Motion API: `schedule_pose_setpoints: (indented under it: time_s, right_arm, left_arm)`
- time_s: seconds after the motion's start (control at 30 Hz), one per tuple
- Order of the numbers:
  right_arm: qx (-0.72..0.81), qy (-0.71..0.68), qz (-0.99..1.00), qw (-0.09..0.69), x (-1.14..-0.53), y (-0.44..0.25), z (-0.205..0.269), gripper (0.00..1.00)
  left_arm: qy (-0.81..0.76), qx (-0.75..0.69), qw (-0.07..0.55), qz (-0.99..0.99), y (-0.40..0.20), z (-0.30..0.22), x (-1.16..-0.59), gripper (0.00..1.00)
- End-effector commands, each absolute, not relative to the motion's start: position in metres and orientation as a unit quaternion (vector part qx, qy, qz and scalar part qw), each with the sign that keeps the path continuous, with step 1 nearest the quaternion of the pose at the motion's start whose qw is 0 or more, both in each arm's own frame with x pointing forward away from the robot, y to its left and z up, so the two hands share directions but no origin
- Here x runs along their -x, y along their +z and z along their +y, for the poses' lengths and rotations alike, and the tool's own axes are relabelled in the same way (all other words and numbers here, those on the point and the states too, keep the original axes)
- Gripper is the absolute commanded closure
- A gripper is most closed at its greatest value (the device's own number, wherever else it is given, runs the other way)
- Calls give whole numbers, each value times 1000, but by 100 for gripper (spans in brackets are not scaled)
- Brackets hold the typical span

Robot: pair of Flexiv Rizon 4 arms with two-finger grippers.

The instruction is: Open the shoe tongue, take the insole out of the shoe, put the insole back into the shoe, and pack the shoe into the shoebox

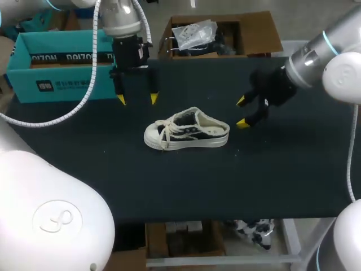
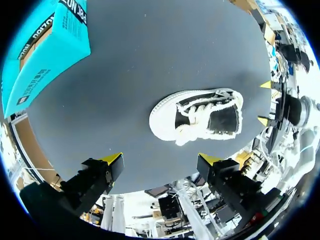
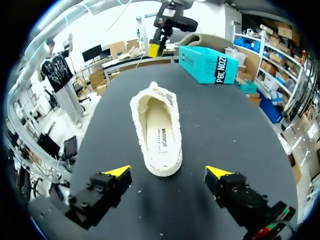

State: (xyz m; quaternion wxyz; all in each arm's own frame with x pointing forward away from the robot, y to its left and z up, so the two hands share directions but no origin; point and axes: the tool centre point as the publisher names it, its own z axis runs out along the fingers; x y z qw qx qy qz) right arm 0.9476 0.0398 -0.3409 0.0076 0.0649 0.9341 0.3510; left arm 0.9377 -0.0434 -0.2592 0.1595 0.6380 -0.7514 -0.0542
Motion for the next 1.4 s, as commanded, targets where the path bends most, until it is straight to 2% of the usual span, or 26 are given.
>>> schedule_pose_setpoints:
  time_s: [0.03, 0.27, 1.2, 1.23, 1.27, 1.3, 1.4]
  right_arm:
    - [-62, 381, 922, 14, -947, -366, 49, 0]
    - [-58, 413, 909, 8, -946, -387, 70, 0]
    - [-49, 482, 875, -4, -949, -432, 114, 0]
    - [-49, 484, 874, -2, -949, -432, 115, 43]
    - [-51, 484, 874, 0, -948, -433, 115, 96]
    - [-50, 484, 874, 0, -948, -433, 115, 100]
    - [-51, 484, 873, 3, -948, -433, 117, 100]
  left_arm:
    - [-74, -645, 150, -746, -260, -68, -935, 0]
    - [-83, -636, 165, -750, -259, -90, -930, 0]
    - [-118, -630, 146, -754, -273, -127, -921, 0]
    - [-118, -630, 145, -753, -273, -129, -921, 0]
    - [-119, -631, 144, -753, -274, -130, -920, 0]
    - [-120, -632, 141, -752, -274, -132, -919, 0]
    - [-121, -638, 121, -751, -272, -140, -914, 0]
